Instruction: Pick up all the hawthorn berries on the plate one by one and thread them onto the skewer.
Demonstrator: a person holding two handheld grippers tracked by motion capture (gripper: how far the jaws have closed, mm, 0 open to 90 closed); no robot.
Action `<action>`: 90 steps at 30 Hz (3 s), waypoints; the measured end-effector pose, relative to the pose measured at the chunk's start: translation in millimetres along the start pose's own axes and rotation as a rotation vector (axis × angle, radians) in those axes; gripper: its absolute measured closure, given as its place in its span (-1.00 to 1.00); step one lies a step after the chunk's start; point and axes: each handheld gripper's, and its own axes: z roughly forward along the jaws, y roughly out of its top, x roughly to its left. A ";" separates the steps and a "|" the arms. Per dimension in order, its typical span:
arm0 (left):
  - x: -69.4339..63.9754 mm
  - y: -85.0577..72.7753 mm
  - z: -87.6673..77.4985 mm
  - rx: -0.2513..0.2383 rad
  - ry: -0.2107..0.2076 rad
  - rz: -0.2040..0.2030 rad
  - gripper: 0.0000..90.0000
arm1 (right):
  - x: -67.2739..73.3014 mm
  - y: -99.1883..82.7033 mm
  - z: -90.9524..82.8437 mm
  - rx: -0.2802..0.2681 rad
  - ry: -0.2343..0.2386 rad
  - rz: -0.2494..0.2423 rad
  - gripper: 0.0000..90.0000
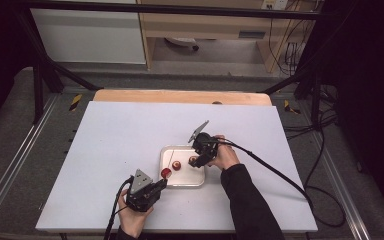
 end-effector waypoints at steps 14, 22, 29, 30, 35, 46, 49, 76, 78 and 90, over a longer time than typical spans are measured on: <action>0.0 -0.7 1.7 0.011 0.000 0.006 0.96 | -0.7 2.3 7.4 0.031 0.036 -0.038 0.28; -0.1 -0.8 1.7 0.011 -0.002 0.007 0.96 | -0.7 2.2 10.0 0.043 0.046 -0.026 0.36; -0.1 -0.5 0.4 0.006 -0.001 0.006 0.96 | 0.6 3.1 -0.8 -0.010 0.042 0.046 0.36; -0.1 -0.4 0.2 0.004 -0.001 0.005 0.96 | 0.9 3.5 -4.1 -0.034 0.035 0.066 0.36; -1.0 -0.1 -0.2 -0.005 -0.005 0.000 0.96 | 6.9 3.6 -23.5 -0.154 0.038 0.166 0.36; -9.6 1.4 2.6 -0.025 -0.030 -0.020 0.96 | 23.9 -12.7 -53.5 -0.469 0.040 0.404 0.37; -12.6 2.1 3.3 -0.029 -0.032 -0.023 0.96 | 28.9 -18.0 -57.7 -0.549 0.059 0.464 0.37; -34.1 8.3 13.3 -0.055 -0.053 -0.042 0.96 | 55.2 -35.9 -57.9 -0.994 0.098 0.643 0.37; -34.5 8.9 13.9 -0.058 -0.054 -0.044 0.96 | 56.0 -35.5 -57.2 -1.005 0.108 0.647 0.37; -34.5 9.6 16.2 -0.061 -0.049 -0.058 0.96 | 59.2 -35.5 -53.7 -1.021 0.131 0.647 0.37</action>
